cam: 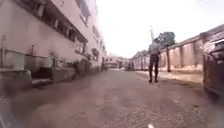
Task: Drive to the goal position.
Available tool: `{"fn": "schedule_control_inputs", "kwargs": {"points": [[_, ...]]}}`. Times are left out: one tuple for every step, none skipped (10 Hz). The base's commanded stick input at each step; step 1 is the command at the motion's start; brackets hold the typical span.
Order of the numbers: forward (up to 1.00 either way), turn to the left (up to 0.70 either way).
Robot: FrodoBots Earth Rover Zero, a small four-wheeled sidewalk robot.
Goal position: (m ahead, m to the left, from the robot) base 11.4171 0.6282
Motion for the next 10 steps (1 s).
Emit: {"fn": "schedule_control_inputs", "kwargs": {"points": [[0.70,0.01],[0.70,0.01],[0.70,0.01],[0.70,0.01],[0.70,0.01],[0.70,0.01],[0.70,0.01],[0.70,0.01],[0.70,0.01],[0.70,0.01]]}}
